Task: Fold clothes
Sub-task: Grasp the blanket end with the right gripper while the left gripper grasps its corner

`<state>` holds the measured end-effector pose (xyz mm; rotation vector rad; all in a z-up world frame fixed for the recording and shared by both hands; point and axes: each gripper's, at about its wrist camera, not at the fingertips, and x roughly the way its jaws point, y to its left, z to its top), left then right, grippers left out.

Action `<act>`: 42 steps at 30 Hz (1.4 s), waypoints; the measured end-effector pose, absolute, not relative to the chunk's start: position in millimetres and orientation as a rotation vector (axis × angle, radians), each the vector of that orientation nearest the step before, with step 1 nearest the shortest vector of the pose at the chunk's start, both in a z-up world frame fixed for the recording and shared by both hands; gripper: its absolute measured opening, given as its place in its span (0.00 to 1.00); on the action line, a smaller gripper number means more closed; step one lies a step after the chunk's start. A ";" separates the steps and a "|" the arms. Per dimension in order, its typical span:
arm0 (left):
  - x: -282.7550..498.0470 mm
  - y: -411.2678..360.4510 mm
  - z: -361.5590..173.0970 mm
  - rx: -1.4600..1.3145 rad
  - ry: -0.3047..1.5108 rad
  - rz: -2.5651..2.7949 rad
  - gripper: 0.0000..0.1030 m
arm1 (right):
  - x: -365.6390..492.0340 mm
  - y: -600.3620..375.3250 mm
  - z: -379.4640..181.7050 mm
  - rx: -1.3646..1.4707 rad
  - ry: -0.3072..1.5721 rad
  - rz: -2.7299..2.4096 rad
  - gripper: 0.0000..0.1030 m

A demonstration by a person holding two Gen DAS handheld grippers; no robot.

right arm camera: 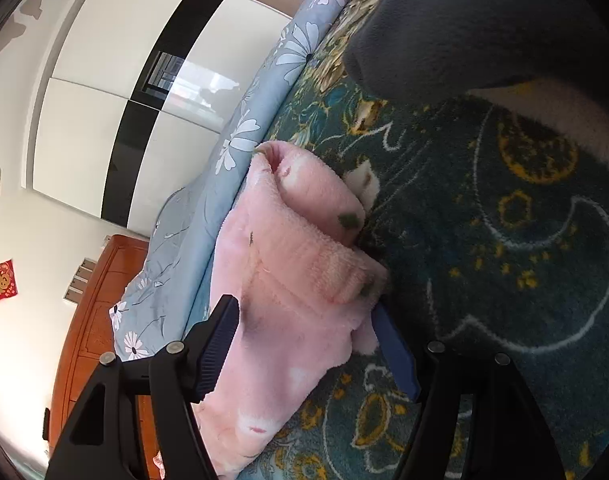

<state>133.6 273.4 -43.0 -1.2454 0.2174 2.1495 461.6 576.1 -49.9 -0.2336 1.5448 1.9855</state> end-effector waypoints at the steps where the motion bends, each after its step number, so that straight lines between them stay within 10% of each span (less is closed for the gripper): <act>1: 134.7 273.1 -43.5 -1.242 0.220 2.152 0.68 | 460.1 577.2 -48.6 -0.220 1.544 1.985 0.68; 3: 134.8 272.5 -43.8 -1.241 0.221 2.149 0.68 | 458.1 578.4 -45.6 -0.201 1.535 1.978 0.67; 7: 132.6 271.5 -44.5 -1.239 0.209 2.131 0.68 | 460.5 582.5 -37.9 -0.242 1.463 1.959 0.20; 11: 131.2 263.6 -41.0 -1.213 0.159 2.101 0.68 | 463.4 590.6 -39.4 -0.307 1.431 1.957 0.18; 17: 102.9 207.7 -13.6 -1.151 -0.075 2.160 0.68 | 459.7 585.7 -30.6 -0.362 1.343 2.002 0.31; 19: 85.9 175.6 -3.4 -1.126 -0.171 2.229 0.68 | 459.1 572.6 -18.7 -0.407 1.222 1.994 0.60; 21: 63.3 131.8 2.6 -1.110 -0.273 2.359 0.68 | 458.7 557.8 -5.8 -0.452 1.090 1.977 0.67; 31: -57.9 -62.6 -20.7 -1.159 -0.490 2.819 0.68 | 426.1 487.6 29.2 -0.531 0.838 2.057 0.69; 42: -112.7 -97.8 -68.6 -1.146 -0.917 2.475 0.66 | 325.4 435.3 26.8 -0.792 0.772 2.265 0.69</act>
